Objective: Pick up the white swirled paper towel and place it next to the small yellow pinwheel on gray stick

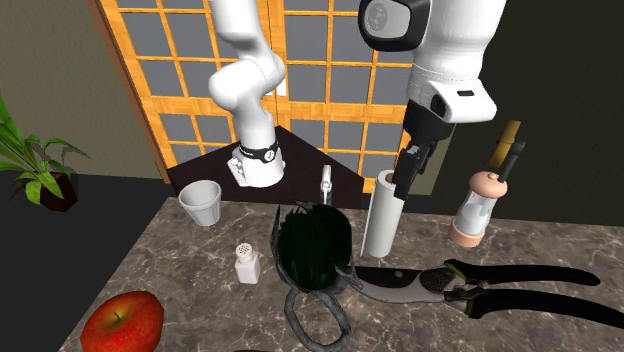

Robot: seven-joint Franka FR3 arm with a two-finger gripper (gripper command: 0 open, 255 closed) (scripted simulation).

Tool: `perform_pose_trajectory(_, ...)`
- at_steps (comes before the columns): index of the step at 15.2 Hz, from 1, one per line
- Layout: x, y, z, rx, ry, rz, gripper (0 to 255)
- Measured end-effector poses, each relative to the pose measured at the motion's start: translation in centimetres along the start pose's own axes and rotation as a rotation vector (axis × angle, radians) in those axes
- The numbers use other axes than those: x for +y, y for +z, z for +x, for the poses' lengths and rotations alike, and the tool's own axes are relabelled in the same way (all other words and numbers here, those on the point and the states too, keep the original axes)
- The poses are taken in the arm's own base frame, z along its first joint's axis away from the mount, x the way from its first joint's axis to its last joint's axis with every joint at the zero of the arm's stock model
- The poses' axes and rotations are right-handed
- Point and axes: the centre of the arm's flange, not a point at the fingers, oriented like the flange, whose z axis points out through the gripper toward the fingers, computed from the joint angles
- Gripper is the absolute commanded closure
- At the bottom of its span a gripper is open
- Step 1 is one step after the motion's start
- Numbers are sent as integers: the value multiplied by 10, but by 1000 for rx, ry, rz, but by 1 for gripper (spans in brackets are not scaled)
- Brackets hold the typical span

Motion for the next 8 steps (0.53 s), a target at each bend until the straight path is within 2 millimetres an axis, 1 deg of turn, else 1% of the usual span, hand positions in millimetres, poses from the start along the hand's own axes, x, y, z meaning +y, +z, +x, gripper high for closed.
perform_pose_trajectory(2, -1, -20, 0, 1, 0, 0, 0)
perform_pose_trajectory(3, -2, -31, 3, 1, 0, 0, 0)
perform_pose_trajectory(5, -2, -41, 1, 1, 0, 0, 0)
perform_pose_trajectory(8, -1, -44, 0, 0, 0, 0, 0)
